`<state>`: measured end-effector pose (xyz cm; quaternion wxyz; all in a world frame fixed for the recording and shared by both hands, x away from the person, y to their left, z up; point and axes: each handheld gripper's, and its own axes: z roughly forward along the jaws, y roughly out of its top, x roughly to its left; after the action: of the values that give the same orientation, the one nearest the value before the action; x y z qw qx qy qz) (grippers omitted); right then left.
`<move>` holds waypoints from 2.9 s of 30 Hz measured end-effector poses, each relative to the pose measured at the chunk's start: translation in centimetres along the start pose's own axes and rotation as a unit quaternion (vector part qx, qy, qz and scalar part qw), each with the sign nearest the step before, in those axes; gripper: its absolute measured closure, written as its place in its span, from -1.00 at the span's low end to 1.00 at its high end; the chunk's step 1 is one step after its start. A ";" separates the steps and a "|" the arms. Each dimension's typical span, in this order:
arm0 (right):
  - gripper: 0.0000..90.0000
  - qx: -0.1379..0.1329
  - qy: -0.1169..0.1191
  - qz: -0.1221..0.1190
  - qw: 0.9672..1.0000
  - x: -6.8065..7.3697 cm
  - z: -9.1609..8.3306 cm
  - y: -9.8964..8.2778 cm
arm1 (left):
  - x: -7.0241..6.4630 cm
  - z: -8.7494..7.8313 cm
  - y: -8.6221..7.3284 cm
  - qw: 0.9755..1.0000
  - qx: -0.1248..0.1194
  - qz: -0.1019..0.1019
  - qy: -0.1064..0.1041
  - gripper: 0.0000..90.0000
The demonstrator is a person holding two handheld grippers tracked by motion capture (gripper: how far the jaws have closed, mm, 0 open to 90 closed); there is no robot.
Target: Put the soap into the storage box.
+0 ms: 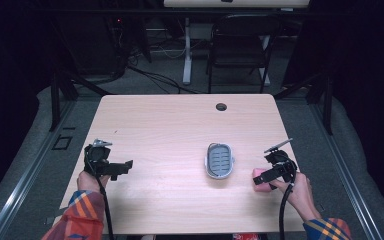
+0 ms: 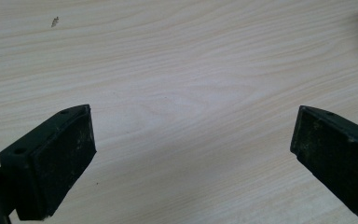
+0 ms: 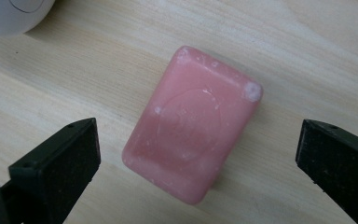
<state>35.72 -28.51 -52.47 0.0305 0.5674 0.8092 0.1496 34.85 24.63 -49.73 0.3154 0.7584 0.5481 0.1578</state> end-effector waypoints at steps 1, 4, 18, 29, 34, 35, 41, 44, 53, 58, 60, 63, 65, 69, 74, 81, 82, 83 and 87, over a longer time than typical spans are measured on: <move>-1.00 0.006 -0.004 -0.002 1.000 0.1 0.1 0.1 | 0.0 0.0 0.0 1.000 0.001 0.000 0.000 -1.00; -0.97 0.015 -0.011 -0.005 1.000 0.5 0.6 0.6 | 0.0 0.1 0.0 1.000 0.003 0.003 0.001 -1.00; -0.41 0.038 -0.029 -0.012 0.999 0.9 2.0 1.2 | -0.2 0.1 0.0 1.000 0.005 0.004 0.001 -1.00; -0.18 0.050 -0.031 -0.031 0.998 0.7 2.0 1.2 | -0.1 0.1 0.0 1.000 0.006 0.007 0.001 -1.00; -0.18 0.059 -0.031 -0.040 0.997 0.5 1.8 1.2 | -0.2 0.1 0.0 1.000 0.008 0.008 0.000 -1.00; -0.18 0.058 -0.030 -0.041 0.997 0.4 1.8 1.2 | -0.2 0.1 0.0 1.000 0.007 0.009 0.001 -1.00; -0.18 0.058 -0.025 -0.044 0.997 0.0 1.3 1.2 | -0.2 0.1 0.1 1.000 0.008 0.010 0.000 -1.00; -0.18 0.053 -0.023 -0.041 0.997 0.0 1.2 1.2 | -0.2 0.1 0.1 1.000 0.008 0.010 0.000 -1.00; -0.17 0.033 -0.013 -0.035 0.999 0.1 0.7 1.2 | -0.3 0.0 0.1 1.000 0.007 0.012 -0.001 -1.00; -0.17 0.046 -0.017 -0.047 0.998 -0.2 0.2 1.4 | -0.3 0.1 0.1 1.000 0.008 0.012 -0.001 -1.00; -0.17 0.037 -0.015 -0.043 0.998 -0.2 0.1 1.4 | -0.3 0.1 0.1 1.000 0.009 0.012 -0.002 -1.00; -0.17 0.045 -0.016 -0.051 0.998 -0.4 -0.1 1.6 | -0.3 0.1 0.1 1.000 0.009 0.014 -0.002 -1.00; -0.17 0.041 -0.016 -0.048 0.998 -0.3 -0.2 1.6 | -0.3 0.1 0.1 1.000 0.009 0.013 -0.002 -1.00; -0.17 0.032 -0.013 -0.045 0.998 -0.1 -0.3 1.8 | -0.3 0.1 0.1 1.000 0.010 0.014 -0.003 -1.00; -0.17 0.040 -0.013 -0.057 0.997 0.0 -0.7 2.4 | -0.3 0.1 0.1 1.000 0.008 0.013 -0.003 -1.00; -0.17 0.033 -0.011 -0.058 0.998 0.2 -1.1 3.0 | -0.4 0.1 0.1 1.000 0.009 0.017 -0.003 -1.00; -0.17 0.031 -0.012 -0.063 0.997 0.2 -1.1 3.1 | -0.4 0.1 0.1 1.000 0.009 0.016 -0.003 -1.00; -0.17 0.031 -0.012 -0.063 0.997 0.2 -1.1 3.1 | -0.4 0.1 0.1 1.000 0.009 0.016 -0.003 -1.00; -0.17 0.024 -0.007 -0.060 0.998 0.6 -1.1 3.6 | -0.4 0.2 0.1 1.000 0.010 0.018 -0.005 -1.00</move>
<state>38.57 -27.07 -50.32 0.0315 0.5198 0.8447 0.1234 34.93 24.21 -49.73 0.3080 0.7718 0.5344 0.1542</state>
